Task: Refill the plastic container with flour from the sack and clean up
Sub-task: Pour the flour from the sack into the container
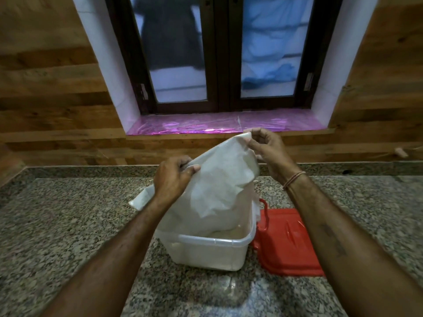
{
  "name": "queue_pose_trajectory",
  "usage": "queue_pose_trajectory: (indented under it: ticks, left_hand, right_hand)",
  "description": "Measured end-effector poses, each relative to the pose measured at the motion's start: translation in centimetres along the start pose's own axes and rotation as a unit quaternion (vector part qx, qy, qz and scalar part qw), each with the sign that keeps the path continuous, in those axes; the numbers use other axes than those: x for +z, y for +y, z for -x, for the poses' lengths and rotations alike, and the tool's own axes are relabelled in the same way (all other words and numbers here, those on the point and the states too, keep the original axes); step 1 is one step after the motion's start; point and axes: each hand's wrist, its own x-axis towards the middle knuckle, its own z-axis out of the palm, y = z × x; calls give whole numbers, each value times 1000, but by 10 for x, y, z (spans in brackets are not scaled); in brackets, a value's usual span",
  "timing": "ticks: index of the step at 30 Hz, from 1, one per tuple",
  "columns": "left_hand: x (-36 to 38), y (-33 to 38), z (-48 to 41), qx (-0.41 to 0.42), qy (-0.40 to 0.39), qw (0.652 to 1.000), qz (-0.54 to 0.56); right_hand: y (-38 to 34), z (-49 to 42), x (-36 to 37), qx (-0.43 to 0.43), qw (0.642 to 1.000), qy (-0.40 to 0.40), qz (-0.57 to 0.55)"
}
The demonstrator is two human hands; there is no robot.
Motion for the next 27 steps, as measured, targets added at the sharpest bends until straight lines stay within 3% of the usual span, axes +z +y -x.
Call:
queue_pose_trajectory:
  ticks: [4, 9, 17, 27]
  left_hand:
    - [-11, -13, 1, 1, -10, 993, 120]
    - [-17, -20, 4, 8, -21, 981, 192]
    - [-26, -30, 2, -20, -24, 978, 208]
    - [-14, 36, -59, 63, -25, 994, 83]
  right_hand:
    - [7, 8, -17, 16, 996, -85, 22]
    - [19, 18, -25, 59, 985, -160, 32]
    - [23, 19, -17, 56, 995, -85, 18]
    - [37, 20, -1, 27, 998, -62, -6]
